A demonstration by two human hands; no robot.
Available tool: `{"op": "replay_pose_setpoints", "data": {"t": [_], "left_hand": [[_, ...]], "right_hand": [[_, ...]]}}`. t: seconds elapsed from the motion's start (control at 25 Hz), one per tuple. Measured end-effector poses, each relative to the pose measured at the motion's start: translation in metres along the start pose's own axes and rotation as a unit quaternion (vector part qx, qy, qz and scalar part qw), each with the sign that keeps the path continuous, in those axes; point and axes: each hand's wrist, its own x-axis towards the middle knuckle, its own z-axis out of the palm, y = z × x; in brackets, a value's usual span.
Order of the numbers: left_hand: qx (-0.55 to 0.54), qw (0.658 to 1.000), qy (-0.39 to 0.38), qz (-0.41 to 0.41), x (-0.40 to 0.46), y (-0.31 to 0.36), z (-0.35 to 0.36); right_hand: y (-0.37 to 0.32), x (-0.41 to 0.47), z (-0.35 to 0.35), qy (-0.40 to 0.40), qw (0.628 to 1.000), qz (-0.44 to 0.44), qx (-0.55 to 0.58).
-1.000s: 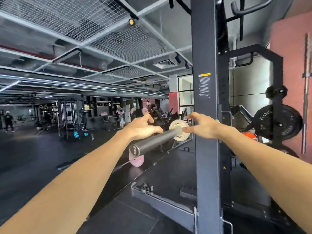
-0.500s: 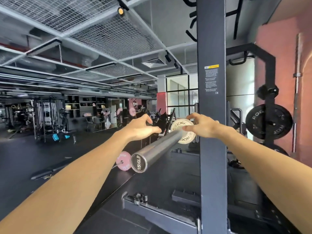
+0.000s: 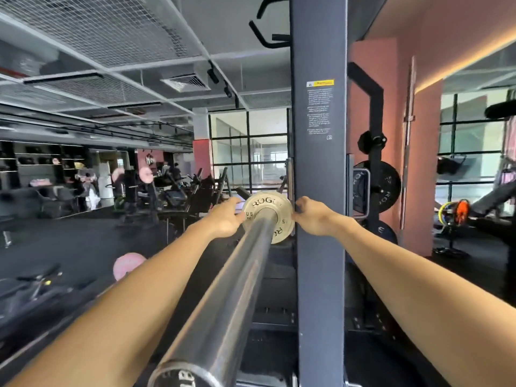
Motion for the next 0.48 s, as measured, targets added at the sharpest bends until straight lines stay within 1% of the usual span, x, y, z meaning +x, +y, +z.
{"op": "replay_pose_setpoints", "data": {"t": [0.12, 0.28, 0.48], "left_hand": [[-0.056, 0.998, 0.002, 0.004, 0.022, -0.006, 0.019], [-0.105, 0.993, 0.056, -0.002, 0.024, -0.008, 0.026], [-0.097, 0.993, 0.065, 0.010, -0.016, -0.011, 0.007]], "right_hand": [[-0.006, 0.010, 0.019, 0.002, 1.000, 0.010, 0.013], [-0.013, 0.004, 0.027, 0.044, 0.998, 0.027, 0.037], [-0.026, -0.046, 0.023, 0.050, 0.994, 0.034, 0.093]]}}
